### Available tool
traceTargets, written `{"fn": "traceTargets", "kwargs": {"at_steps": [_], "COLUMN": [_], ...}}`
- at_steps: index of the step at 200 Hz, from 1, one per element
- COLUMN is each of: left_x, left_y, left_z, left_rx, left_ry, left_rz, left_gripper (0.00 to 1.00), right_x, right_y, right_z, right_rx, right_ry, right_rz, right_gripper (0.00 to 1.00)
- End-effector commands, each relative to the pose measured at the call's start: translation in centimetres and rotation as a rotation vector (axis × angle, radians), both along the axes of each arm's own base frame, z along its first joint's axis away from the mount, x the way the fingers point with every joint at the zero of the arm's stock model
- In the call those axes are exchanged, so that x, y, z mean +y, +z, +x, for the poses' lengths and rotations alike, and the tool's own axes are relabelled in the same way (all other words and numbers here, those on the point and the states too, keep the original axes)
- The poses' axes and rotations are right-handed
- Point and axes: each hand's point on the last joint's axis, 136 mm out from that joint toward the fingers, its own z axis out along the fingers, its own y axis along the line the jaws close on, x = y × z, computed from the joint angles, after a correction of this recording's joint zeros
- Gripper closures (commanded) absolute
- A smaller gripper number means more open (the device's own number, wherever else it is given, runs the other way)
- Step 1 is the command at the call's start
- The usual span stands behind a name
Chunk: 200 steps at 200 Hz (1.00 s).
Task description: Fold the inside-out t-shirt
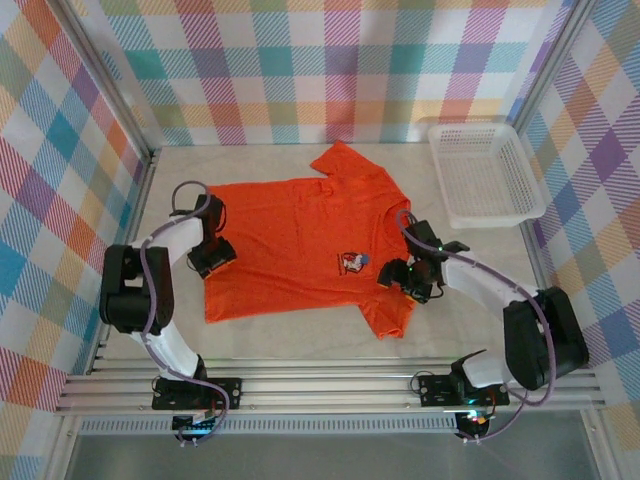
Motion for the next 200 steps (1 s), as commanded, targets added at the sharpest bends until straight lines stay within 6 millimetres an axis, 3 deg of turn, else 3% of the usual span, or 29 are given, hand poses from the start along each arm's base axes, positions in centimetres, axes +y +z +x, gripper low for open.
{"fn": "traceTargets", "kwargs": {"at_steps": [1,17,34,72,98,155,177,200], "left_x": [1.7,2.0,0.9,-1.8,-2.1,-1.9,-2.7,-3.6], "left_y": [4.9,5.5,4.8,3.1,2.5,-3.1,-5.2,-6.0], "left_z": [-2.3,-2.7,-1.0,7.5,12.9,19.5,21.3,22.8], "left_rx": [-0.012,-0.046,-0.063,-0.062,-0.069,-0.002,-0.004,-0.039], "left_ry": [-0.015,-0.010,-0.027,-0.035,-0.041,-0.062,-0.065,-0.081], "left_rz": [0.110,0.120,0.065,-0.063,-0.070,-0.100,-0.155,-0.201], "left_gripper": [0.44,0.36,0.33,0.36,0.36,0.36,0.38,0.40], "right_x": [-0.7,0.2,1.5,4.8,5.4,1.6,0.2,-0.6], "right_y": [1.6,1.9,1.9,2.8,1.3,-3.3,-3.8,-3.6], "right_z": [0.0,1.8,5.4,15.8,20.2,24.9,26.0,26.7], "right_rx": [-0.037,-0.077,-0.109,-0.150,-0.128,-0.067,-0.046,-0.050], "right_ry": [0.089,0.124,0.135,0.142,0.110,-0.045,-0.080,-0.096], "right_rz": [-0.058,-0.036,-0.011,0.043,0.041,0.055,0.035,0.010], "right_gripper": [0.18,0.16,0.14,0.16,0.16,0.19,0.19,0.20]}}
